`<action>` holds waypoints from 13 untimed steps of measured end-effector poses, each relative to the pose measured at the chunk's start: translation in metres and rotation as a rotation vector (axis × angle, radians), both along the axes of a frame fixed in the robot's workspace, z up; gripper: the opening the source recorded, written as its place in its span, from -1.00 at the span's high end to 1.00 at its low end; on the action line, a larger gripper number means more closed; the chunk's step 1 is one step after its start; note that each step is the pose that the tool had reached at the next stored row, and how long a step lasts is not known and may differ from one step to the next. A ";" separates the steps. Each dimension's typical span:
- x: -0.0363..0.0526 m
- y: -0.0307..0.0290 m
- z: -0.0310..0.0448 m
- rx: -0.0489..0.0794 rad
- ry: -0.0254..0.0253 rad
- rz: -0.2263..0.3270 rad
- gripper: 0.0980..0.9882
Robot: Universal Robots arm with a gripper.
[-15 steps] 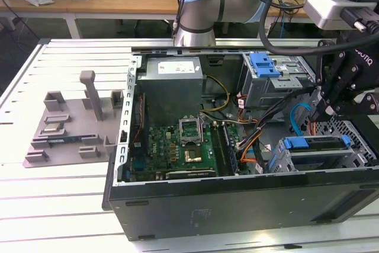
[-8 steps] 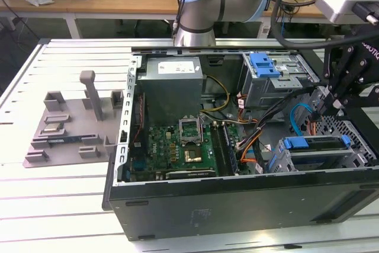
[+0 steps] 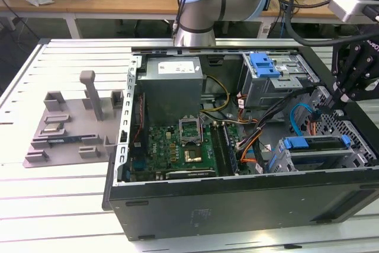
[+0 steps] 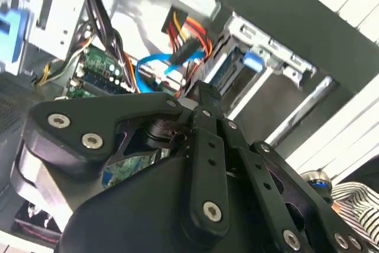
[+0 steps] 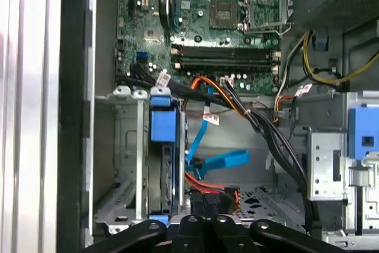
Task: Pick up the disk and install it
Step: 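Insert the first disk wire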
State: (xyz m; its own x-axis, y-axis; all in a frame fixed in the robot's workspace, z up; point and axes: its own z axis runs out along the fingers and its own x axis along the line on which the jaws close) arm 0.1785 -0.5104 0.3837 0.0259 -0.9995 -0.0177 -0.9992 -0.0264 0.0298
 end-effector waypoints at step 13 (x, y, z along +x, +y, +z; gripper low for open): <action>0.0085 0.0210 -0.0144 -0.008 0.0017 0.000 0.98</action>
